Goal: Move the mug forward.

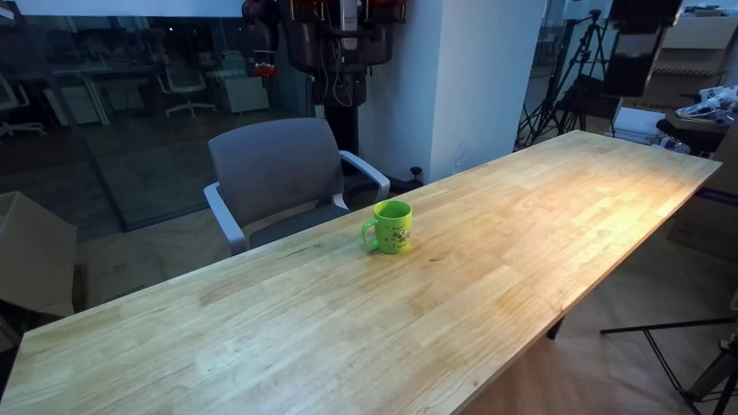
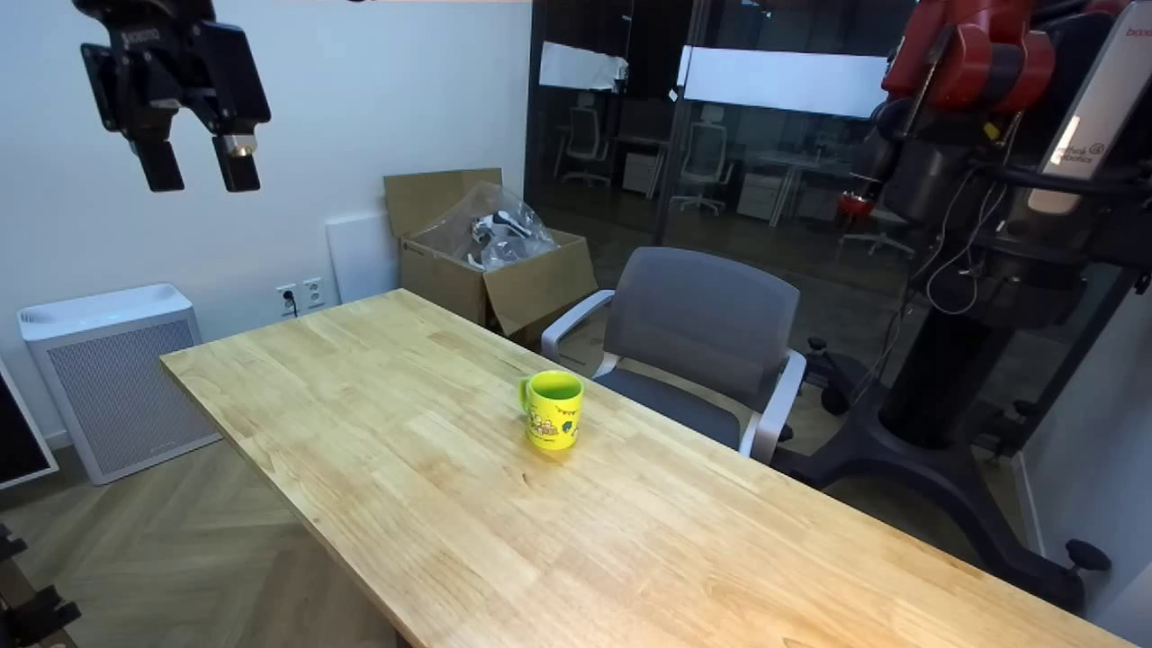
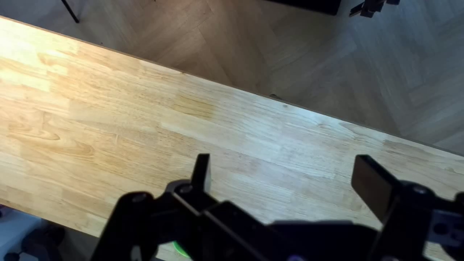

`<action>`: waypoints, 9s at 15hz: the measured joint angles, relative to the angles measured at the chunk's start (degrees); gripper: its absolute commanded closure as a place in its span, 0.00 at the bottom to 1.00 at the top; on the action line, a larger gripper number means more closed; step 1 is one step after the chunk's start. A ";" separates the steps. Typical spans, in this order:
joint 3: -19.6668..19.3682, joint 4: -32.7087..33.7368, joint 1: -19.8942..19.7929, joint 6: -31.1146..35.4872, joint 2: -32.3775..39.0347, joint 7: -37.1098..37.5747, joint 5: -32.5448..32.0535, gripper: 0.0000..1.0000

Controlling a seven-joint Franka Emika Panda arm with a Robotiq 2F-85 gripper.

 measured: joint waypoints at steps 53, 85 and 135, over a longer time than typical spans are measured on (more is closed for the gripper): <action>-17.14 57.30 -8.14 16.70 71.49 2.92 5.15 0.00; -16.00 57.60 -6.56 24.71 81.37 -2.29 3.74 0.95; -2.01 0.64 -17.11 44.86 50.98 -6.07 48.37 0.12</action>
